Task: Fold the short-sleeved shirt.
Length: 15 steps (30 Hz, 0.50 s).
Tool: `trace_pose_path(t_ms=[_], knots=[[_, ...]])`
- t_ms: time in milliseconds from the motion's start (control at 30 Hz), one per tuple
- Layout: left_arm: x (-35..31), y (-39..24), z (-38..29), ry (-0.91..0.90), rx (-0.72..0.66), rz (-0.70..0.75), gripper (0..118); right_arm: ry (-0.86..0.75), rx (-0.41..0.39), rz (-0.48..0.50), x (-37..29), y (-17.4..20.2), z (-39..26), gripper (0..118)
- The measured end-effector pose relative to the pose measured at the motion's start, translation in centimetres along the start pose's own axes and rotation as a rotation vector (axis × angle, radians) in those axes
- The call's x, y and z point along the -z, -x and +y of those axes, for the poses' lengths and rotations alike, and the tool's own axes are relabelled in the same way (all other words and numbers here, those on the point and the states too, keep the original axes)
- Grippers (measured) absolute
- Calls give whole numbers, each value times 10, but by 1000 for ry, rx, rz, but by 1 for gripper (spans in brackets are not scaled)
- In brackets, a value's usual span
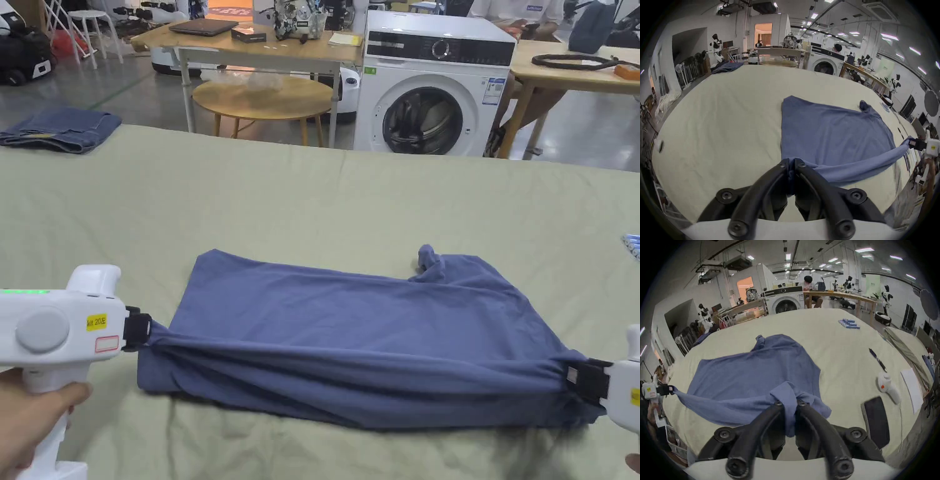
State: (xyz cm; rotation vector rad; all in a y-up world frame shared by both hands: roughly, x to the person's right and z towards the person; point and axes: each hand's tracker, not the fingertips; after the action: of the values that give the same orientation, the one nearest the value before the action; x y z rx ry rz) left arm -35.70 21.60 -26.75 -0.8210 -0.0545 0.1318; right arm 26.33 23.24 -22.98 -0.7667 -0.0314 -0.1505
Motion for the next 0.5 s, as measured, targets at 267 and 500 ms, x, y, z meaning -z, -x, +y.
trace_pose_path(t_ms=[267,500], knots=[[69,-8,29,80,39,36,0,62,-57,-69,75,12,30,7],[102,-5,33,144,37,47,1,96,-88,-94,111,12,29,8]])
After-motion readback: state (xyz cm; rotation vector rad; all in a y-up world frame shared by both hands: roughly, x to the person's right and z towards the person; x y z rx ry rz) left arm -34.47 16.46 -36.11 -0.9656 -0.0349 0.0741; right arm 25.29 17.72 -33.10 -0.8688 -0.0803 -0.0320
